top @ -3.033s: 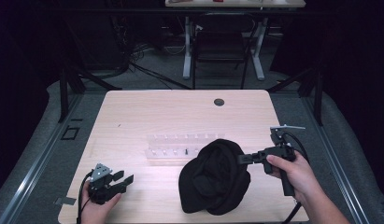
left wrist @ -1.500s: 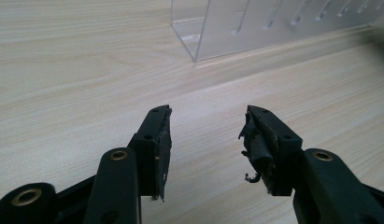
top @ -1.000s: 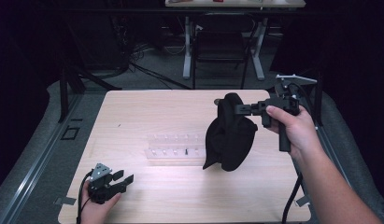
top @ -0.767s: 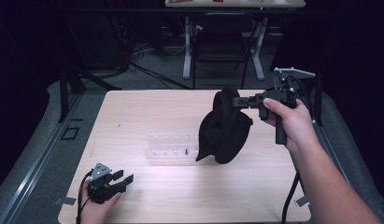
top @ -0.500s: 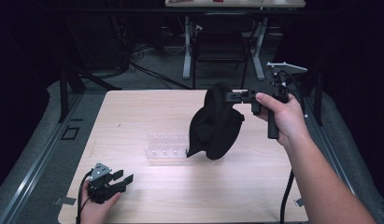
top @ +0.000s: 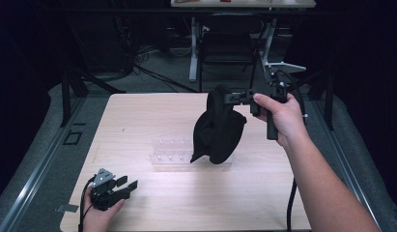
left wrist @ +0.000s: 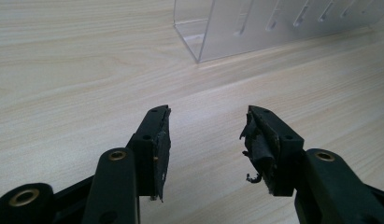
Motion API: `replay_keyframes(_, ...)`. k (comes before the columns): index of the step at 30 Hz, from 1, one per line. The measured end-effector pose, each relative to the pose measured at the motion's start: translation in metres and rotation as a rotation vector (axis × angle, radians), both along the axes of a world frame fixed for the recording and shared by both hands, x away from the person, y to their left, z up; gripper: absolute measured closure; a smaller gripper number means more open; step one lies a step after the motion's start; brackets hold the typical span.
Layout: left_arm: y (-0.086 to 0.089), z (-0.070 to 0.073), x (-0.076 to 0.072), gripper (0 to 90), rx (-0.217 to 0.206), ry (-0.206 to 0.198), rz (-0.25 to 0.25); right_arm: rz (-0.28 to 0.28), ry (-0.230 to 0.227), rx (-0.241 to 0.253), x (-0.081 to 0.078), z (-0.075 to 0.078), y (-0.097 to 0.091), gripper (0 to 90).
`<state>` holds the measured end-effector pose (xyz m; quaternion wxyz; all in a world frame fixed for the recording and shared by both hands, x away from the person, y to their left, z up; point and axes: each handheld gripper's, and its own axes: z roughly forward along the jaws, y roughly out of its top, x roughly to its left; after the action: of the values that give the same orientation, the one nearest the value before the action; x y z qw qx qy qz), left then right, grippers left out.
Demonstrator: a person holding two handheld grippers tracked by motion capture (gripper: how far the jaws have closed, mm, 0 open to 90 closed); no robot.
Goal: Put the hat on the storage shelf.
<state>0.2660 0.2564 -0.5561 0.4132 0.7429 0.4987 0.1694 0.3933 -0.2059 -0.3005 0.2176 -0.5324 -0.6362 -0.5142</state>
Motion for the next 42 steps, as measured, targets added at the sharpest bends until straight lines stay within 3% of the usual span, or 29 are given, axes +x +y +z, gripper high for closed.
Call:
replay_keyframes(11,0.002,0.000,0.000,50.4,-0.006,0.001,0.000,-0.005,0.020,-0.002,0.014,-0.009,0.013,88.3)
replay_keyframes(21,0.002,-0.001,0.001,50.4,-0.006,0.003,0.001,-0.016,0.030,0.003,0.027,-0.016,0.010,88.3)
replay_keyframes(36,0.001,-0.001,0.002,50.5,-0.004,0.005,-0.004,-0.022,0.026,-0.016,0.025,-0.016,0.005,88.3)
replay_keyframes(42,0.000,-0.001,0.002,50.5,-0.005,0.002,-0.005,-0.009,0.024,-0.020,0.026,-0.018,0.011,88.3)
